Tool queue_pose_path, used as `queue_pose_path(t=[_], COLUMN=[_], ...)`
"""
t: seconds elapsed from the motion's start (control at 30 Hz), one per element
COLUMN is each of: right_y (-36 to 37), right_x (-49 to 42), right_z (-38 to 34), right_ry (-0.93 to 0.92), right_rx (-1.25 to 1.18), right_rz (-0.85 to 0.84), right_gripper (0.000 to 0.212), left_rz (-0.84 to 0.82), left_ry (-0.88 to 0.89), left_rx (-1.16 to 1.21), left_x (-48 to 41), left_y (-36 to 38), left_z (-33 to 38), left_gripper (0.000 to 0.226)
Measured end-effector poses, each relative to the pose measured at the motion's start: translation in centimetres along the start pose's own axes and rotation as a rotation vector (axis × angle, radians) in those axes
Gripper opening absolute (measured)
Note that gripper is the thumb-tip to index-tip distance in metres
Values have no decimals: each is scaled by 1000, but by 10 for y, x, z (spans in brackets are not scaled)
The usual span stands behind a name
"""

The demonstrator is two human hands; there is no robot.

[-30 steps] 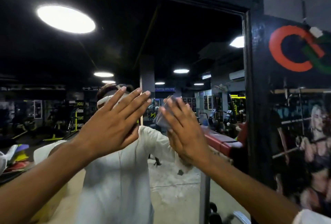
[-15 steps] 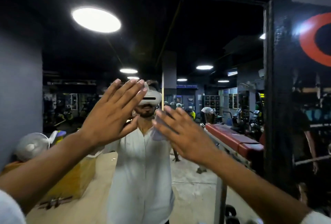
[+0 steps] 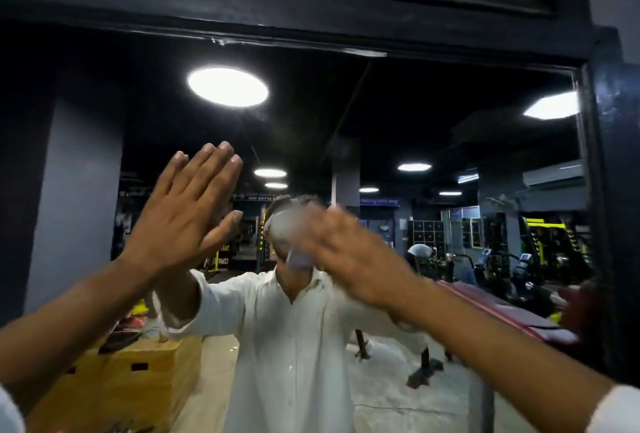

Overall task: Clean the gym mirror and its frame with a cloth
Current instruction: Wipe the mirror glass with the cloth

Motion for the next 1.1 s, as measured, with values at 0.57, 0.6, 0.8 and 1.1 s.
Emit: queue_pose_path(t=[0.57,0.6,0.8,1.1], right_y=[-56,-63,-43,-91], right_x=[-113,-117,-185,-183], right_z=[67,85,-22,96], right_ry=[676,799,487,933], right_rx=[-79,-157,-120,-256], right_rz=[350,433,290,591], right_gripper=[66,60,69,48], left_rz=[109,118,121,98], left_ry=[11,-19,22,129], left_rx=[90,91,101,-34], left_x=[1,0,1,-3], left_y=[-5,-5,-6,-13], left_z=[-91,-95,-97,-141], left_gripper=[74,75,73,75])
Point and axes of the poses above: each hand's wrist, its own x-axis away from the middle knuckle, its own y-axis out of the palm, z = x × y, the point moved 7 cm from there along -x, towards the middle knuckle, and after that the axes turned 13 degrees about -z, right-handed, at the moved point
